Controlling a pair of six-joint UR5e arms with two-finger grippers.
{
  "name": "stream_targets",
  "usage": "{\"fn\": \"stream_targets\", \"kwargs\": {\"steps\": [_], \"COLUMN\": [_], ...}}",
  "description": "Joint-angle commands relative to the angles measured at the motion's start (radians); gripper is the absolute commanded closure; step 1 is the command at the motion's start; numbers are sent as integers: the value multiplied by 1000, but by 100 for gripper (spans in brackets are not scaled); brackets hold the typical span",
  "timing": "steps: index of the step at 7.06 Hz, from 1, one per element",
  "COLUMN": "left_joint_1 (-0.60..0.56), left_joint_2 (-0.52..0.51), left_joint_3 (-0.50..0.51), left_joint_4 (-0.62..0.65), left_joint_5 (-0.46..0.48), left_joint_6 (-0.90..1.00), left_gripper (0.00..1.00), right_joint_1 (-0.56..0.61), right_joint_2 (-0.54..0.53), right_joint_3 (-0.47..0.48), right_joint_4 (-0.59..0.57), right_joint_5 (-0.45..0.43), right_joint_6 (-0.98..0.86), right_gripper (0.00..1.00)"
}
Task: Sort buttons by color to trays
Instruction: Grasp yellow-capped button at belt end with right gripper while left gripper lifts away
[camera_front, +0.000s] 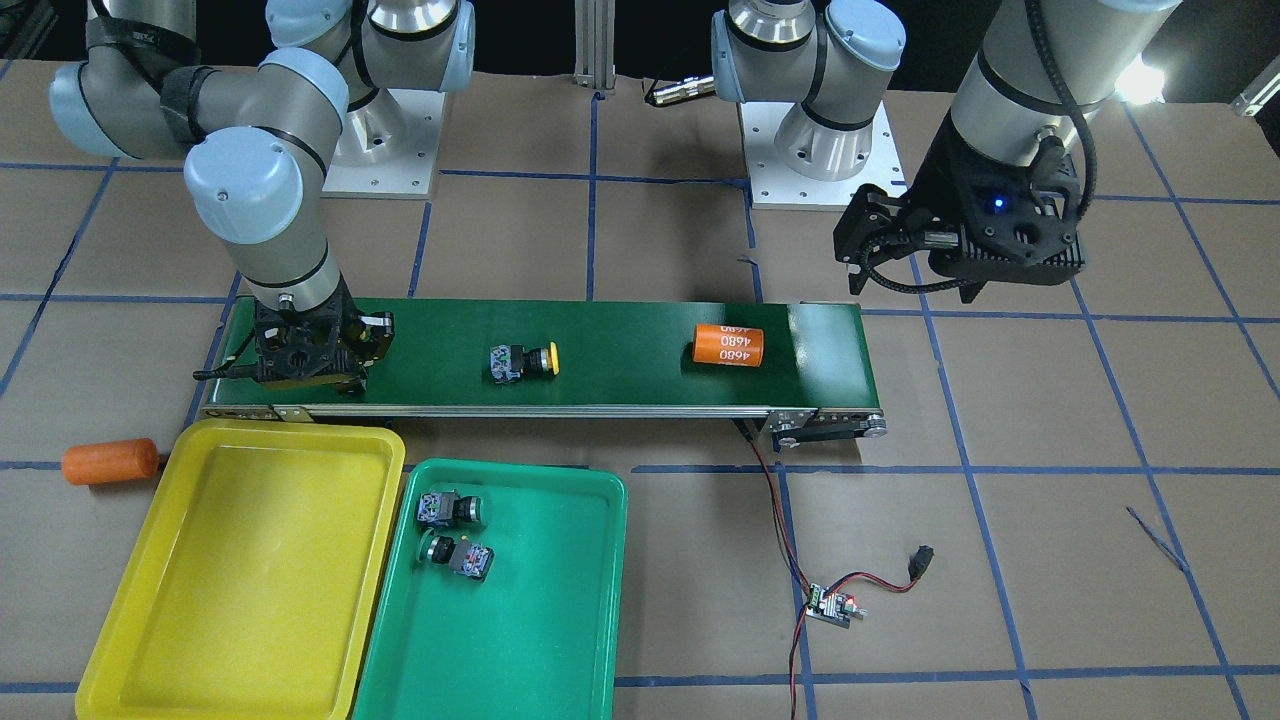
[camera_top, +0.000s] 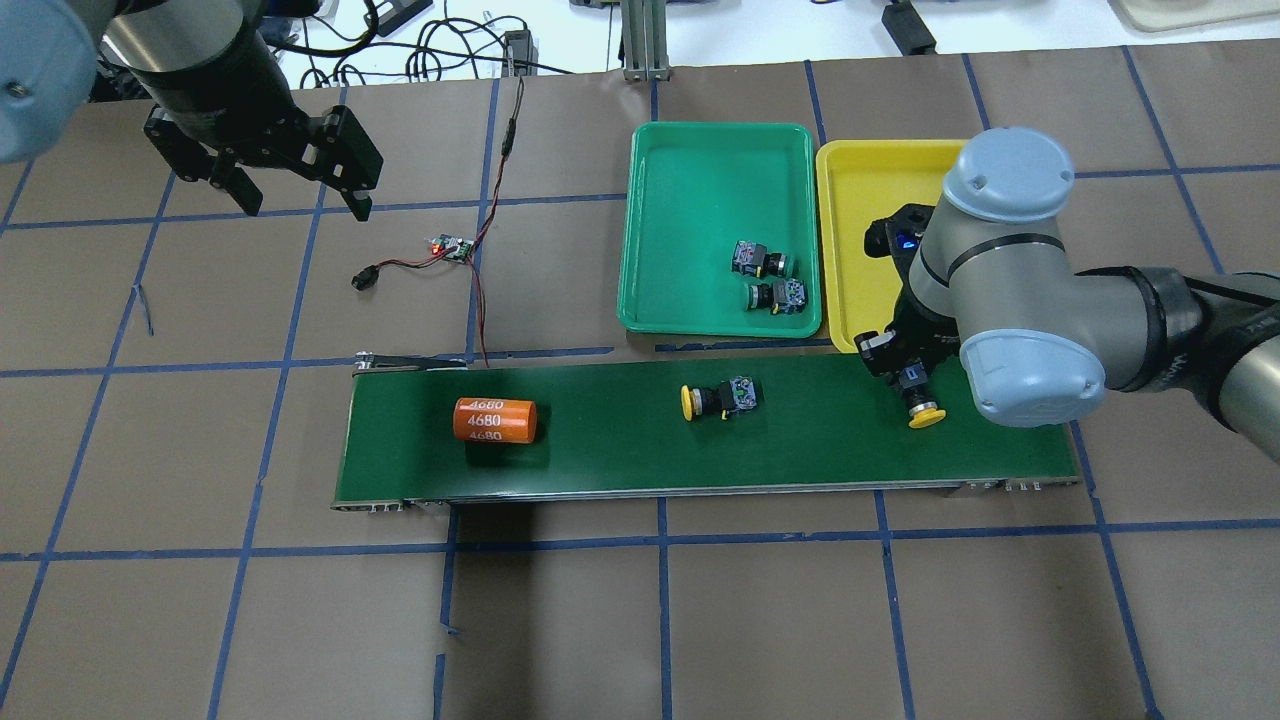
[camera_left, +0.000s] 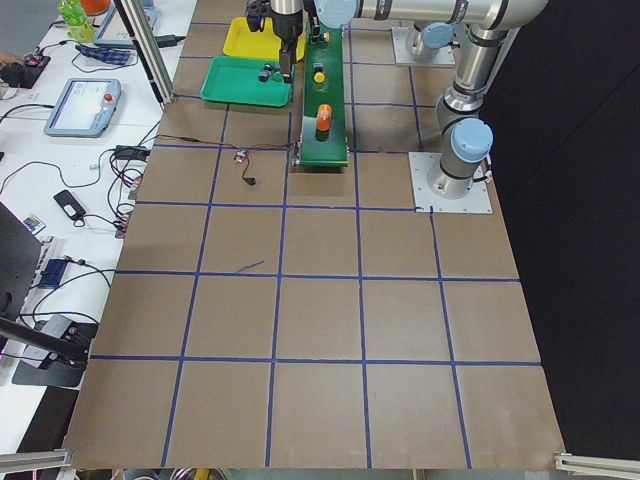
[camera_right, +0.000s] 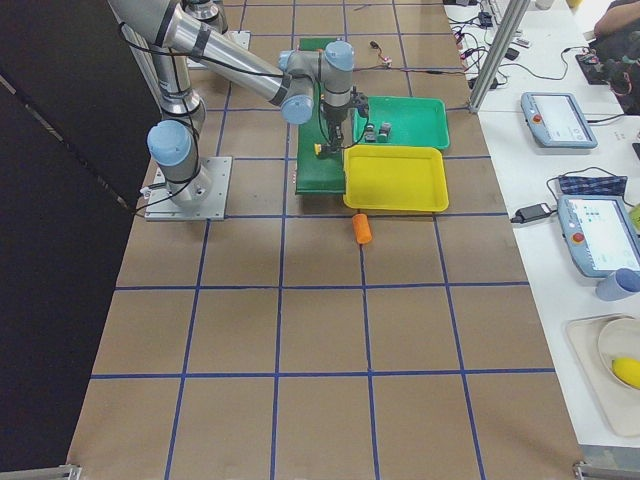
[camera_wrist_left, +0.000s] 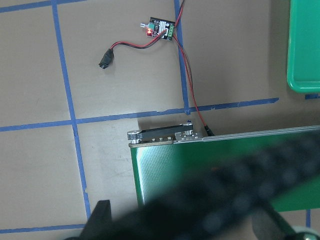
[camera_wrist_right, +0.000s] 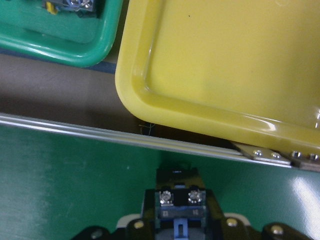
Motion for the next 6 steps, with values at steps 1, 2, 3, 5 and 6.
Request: {"fn": "stream_targets", "kwargs": {"steps": [1,2,3,5,6], "left_joint_1": [-1,-1,-1,-7,-7], "left_joint_2": [2,2,-1,-4,-1], "left_joint_3": [-11,-11,-11,-14,-12], "left_joint_4": [2,2,4,4,10], "left_joint_5": [0,0,-5,-3,0], "left_joint_6": [0,0,0,-5,-3], "left_gripper": [0,0,0,0,0], "right_joint_1": [0,0,0,-24,-61], "right_joint_2": [26,90,160,296,314], "right_joint_3": [-98,-172,-258,-381,-380], "right_joint_4": [-2,-5,-6,-9,-11], "right_joint_5": [0,0,-3,-3,6], "right_joint_6": [4,4,16,26,18], "right_gripper": [100,100,100,91,35]}}
